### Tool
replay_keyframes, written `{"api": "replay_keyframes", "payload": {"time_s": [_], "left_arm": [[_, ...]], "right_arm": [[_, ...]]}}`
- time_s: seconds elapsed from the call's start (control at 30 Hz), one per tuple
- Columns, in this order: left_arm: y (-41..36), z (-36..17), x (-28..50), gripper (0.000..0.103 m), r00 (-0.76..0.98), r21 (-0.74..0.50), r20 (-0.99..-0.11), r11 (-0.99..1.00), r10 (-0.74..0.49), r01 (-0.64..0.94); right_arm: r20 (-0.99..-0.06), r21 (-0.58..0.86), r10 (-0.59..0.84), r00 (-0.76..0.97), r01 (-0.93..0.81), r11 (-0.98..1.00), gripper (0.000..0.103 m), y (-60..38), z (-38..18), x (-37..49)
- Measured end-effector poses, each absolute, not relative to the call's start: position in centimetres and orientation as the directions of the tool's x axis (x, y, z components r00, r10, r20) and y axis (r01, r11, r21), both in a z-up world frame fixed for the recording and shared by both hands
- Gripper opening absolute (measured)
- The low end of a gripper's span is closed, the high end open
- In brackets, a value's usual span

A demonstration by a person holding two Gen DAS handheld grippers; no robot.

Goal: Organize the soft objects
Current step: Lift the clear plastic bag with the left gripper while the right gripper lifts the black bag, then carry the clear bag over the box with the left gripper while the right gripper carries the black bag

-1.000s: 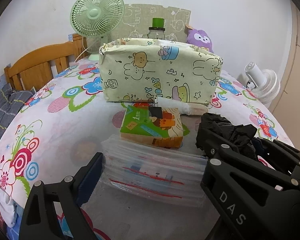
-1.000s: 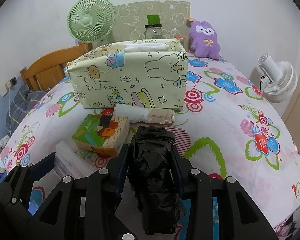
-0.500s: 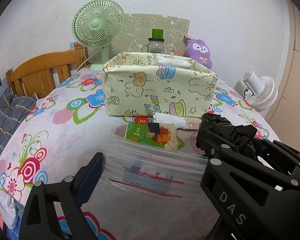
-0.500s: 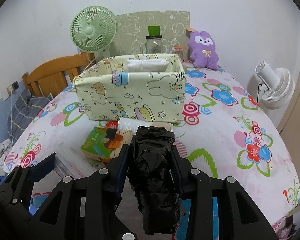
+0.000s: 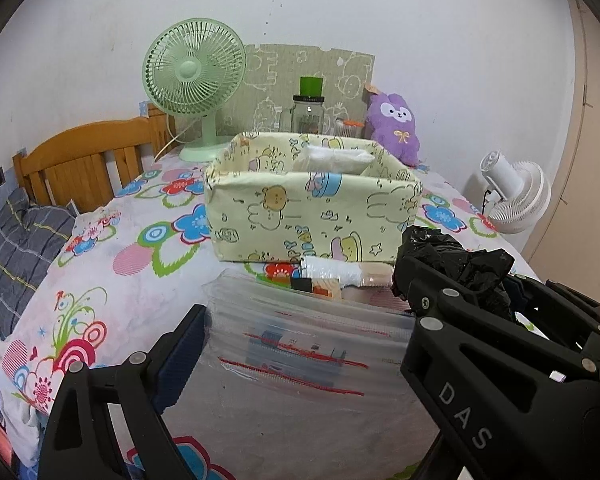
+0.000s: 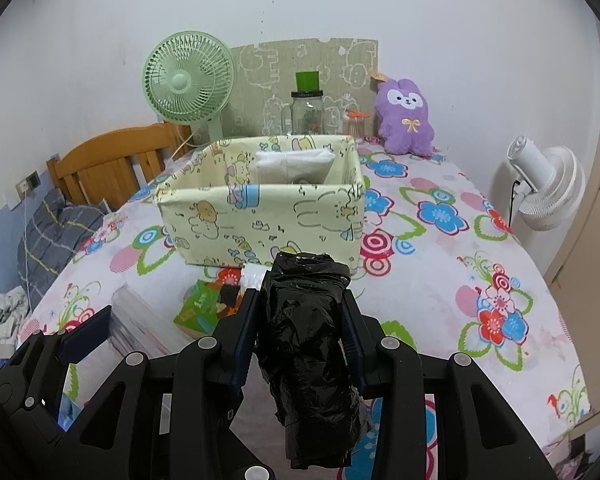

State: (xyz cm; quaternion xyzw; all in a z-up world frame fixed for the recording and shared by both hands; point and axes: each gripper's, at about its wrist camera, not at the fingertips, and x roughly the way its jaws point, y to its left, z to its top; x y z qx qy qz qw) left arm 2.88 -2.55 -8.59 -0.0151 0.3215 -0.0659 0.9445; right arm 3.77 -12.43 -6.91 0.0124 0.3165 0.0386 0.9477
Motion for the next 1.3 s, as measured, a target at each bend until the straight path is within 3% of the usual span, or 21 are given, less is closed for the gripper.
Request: {"api": "replay_keyframes", "payload": {"time_s": [1.3], "left_arm": [[-2.7, -0.7, 3.0, 0.095, 0.845, -0.041, -0.519, 0.991, -0.128, 0.125]], "right_arm": [[-0.507, 0.060, 0.089, 0.857, -0.068, 0.996, 0.042, -12.6, 1.1, 3.4]]}}
